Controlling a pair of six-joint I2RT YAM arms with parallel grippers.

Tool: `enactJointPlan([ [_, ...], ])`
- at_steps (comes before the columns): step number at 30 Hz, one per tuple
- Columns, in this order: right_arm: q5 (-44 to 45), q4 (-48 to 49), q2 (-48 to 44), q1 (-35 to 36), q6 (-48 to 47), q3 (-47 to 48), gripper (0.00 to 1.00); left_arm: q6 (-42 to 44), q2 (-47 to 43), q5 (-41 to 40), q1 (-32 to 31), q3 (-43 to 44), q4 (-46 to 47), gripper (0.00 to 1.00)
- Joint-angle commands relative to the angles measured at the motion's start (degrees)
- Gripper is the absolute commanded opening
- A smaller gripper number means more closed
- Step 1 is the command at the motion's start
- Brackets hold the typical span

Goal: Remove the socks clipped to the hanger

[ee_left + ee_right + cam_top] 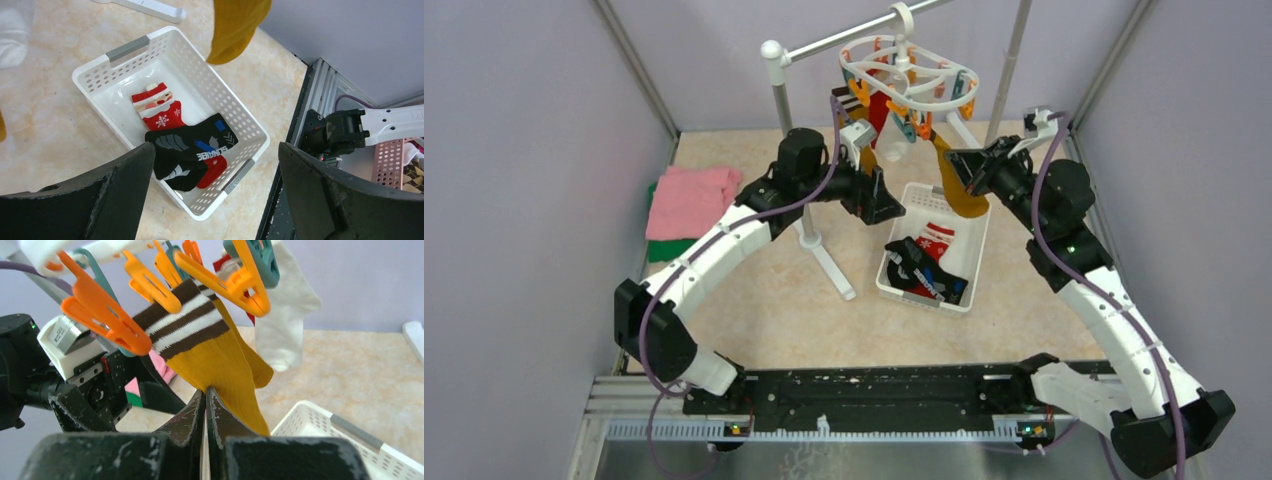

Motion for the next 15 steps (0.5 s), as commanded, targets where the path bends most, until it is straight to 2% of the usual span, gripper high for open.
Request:
enactJointPlan([
  [1, -5.0, -5.0, -0.3, -2.5, 2.0, 2.3, 0.00, 1.4, 2.3, -0.4, 0.8, 0.1, 2.9, 0.99],
  [6, -4.6, -7.5, -1.6, -7.7, 3.1, 1.0, 0.00, 0.6, 5.3, -0.9, 0.7, 2.4, 4.1, 0.99],
  [10, -7.6, -4.7, -2.0, -13.8, 7.8, -2.0, 0.00, 1.4, 5.3, -1.1, 0.6, 2.6, 4.0, 0.99],
  [15, -9.9, -0.3, -0.1, -14.4, 11.7, -4.5, 0.00, 2.2, 3.5, -0.6, 0.4, 0.3, 4.0, 0.99],
])
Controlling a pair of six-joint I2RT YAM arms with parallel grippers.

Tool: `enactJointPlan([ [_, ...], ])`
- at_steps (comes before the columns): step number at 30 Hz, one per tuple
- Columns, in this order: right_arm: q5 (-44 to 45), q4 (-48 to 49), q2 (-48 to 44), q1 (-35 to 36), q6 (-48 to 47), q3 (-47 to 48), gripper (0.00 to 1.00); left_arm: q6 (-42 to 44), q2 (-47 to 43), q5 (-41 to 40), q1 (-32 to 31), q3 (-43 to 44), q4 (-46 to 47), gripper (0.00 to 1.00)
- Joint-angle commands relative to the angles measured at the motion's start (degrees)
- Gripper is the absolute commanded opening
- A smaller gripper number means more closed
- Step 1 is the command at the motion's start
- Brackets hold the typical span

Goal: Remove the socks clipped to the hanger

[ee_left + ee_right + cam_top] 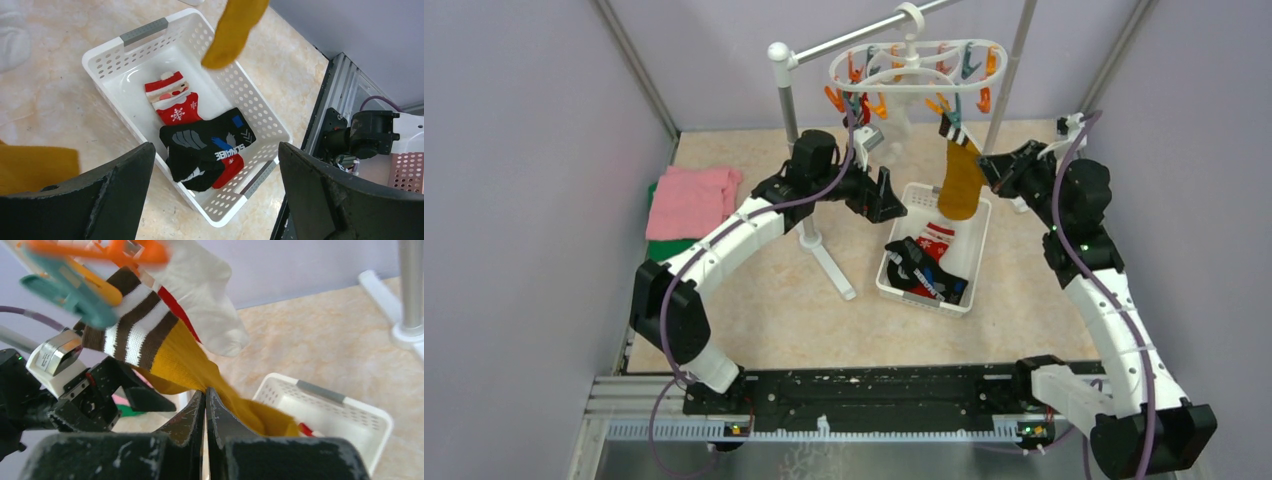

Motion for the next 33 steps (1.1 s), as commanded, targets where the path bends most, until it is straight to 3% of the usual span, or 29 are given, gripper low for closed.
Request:
enactJointPlan([
  [1, -5.5, 6.9, 1.2, -0.5, 6.6, -2.3, 0.00, 1.7, -2.6, 0.7, -0.1, 0.0, 2.7, 0.99],
  [6, -17.0, 16.5, 3.7, -0.4, 16.0, -6.4, 0.00, 4.7, -2.3, 1.6, 0.0, 0.3, 2.3, 0.99],
  [13, -28.0, 20.1, 6.9, 0.3, 20.2, -7.3, 0.00, 8.3, -2.9, 3.5, 0.1, -0.9, 1.5, 0.99],
  [20, -23.6, 20.0, 10.2, 7.9, 20.9, -3.0, 0.00, 8.0, -3.0, 5.2, 0.1, -1.3, 3.1, 0.99],
  [28, -26.7, 22.0, 11.0, 8.4, 27.2, 0.0, 0.00, 11.6, -3.0, 6.6, 1.0, -2.8, 3.9, 0.99],
  [33, -29.6, 23.3, 12.2, 8.4, 31.1, 1.4, 0.00, 11.8, -2.3, 11.7, 2.6, -2.3, 6.0, 0.99],
])
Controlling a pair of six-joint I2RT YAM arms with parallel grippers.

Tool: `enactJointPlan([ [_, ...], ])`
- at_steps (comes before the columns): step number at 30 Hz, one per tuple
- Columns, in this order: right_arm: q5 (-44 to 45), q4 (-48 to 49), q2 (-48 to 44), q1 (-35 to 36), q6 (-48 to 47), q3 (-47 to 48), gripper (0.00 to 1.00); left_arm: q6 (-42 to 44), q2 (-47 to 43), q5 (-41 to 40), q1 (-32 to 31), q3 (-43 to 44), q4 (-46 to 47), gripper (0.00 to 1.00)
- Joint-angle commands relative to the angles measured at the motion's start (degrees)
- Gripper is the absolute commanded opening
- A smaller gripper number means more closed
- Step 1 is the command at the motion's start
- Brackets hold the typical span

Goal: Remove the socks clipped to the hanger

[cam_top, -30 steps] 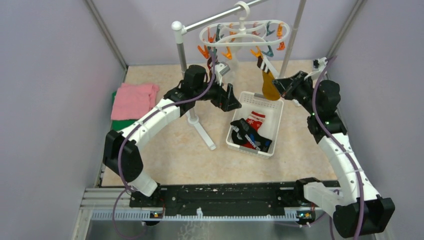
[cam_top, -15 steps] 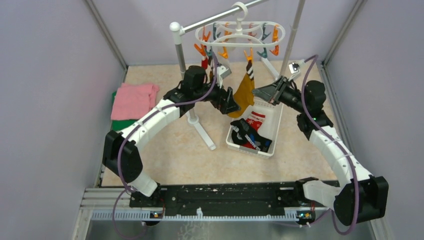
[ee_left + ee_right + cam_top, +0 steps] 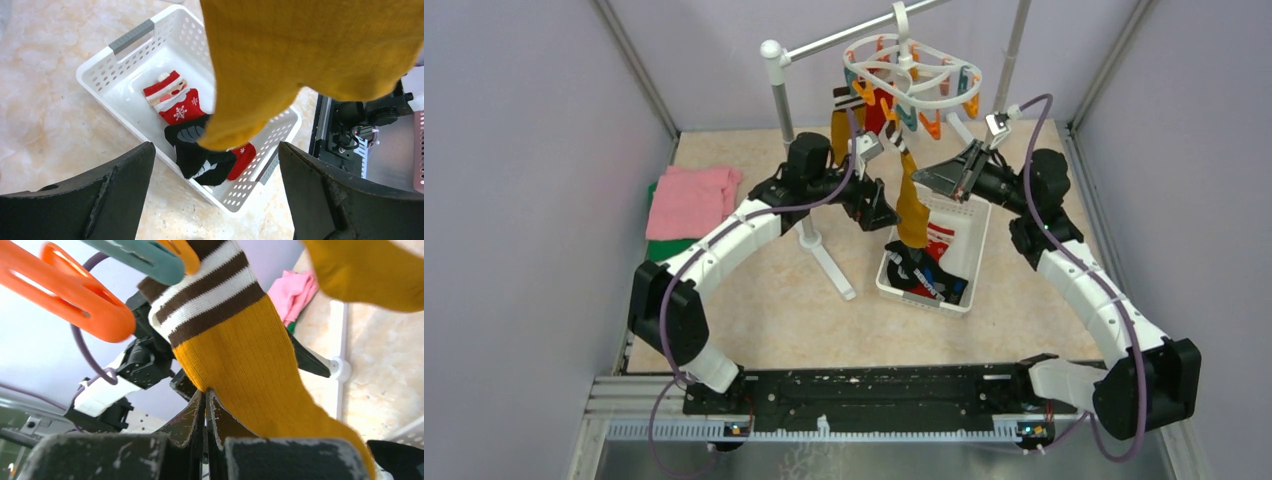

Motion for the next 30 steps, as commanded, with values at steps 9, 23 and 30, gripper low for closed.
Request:
enactJointPlan([
  [9, -4.1, 6.6, 2.5, 0.1, 7.7, 3.3, 0.00, -0.2, 3.3, 20.8, 1.5, 2.8, 7.3, 0.99],
  [23, 5.0, -6.8, -0.1, -0.4, -4.9, 5.8, 0.13, -5.2, -1.0, 9.8, 1.3, -2.1, 7.5, 0.00],
  [30, 24.3, -20.1, -9.6, 3.2, -19.6, 9.4, 0.38, -4.6, -0.2, -0.7, -4.5, 0.2, 3.4, 0.00],
])
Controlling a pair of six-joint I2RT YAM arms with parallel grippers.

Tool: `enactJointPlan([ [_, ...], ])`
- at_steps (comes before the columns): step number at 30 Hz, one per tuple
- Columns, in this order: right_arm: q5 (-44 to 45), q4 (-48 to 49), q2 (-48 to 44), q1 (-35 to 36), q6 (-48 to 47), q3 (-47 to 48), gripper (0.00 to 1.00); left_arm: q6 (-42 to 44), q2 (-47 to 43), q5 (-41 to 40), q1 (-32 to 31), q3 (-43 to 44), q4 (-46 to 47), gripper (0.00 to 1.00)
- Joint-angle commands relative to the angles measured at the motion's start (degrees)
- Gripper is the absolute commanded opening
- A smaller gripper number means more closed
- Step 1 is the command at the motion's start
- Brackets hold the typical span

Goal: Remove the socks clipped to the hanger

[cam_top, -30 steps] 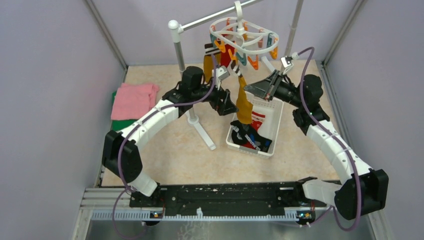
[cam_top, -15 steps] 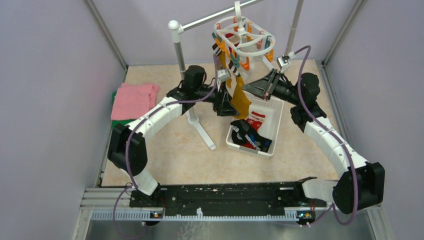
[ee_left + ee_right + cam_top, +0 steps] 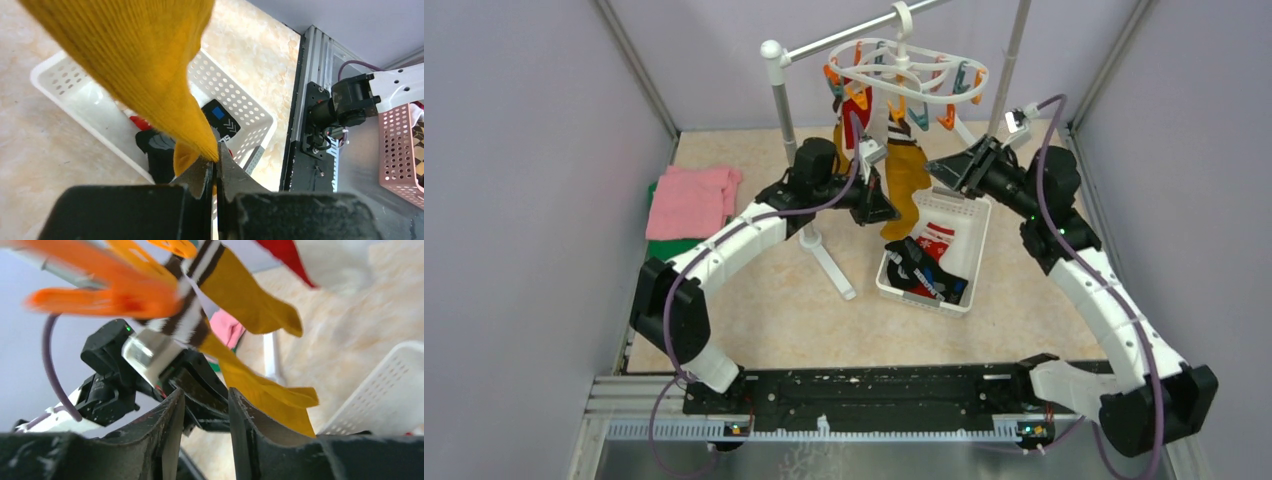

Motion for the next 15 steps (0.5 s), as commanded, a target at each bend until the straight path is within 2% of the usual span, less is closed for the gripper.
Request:
enactJointPlan([
  [1, 15.4, -7.9, -8.6, 3.8, -11.8, 5.3, 0.40, 1.4, -0.6, -7.0, -5.4, 2.7, -1.8, 0.00],
  [5, 26.8, -12.5, -11.5, 10.0, -16.1, 8.8, 0.44, 1.7, 0.9, -7.9, -7.9, 3.5, -1.6, 0.00],
  [8, 32.1, -14.2, -12.2, 13.4, -17.8, 11.5, 0.45, 2.6, 1.5, -9.4, -8.6, 3.6, -1.7, 0.00],
  [11, 32.6, -12.9, -10.5, 17.0, -18.8, 14.4, 0.45, 3.2, 2.0, -10.5, -9.2, 3.9, -1.5, 0.00],
  [15, 28.2, -16.8, -1.3, 19.6, -21.3, 25.0, 0.49, 4.3, 3.1, -11.6, -10.8, 5.2, -2.0, 0.00],
])
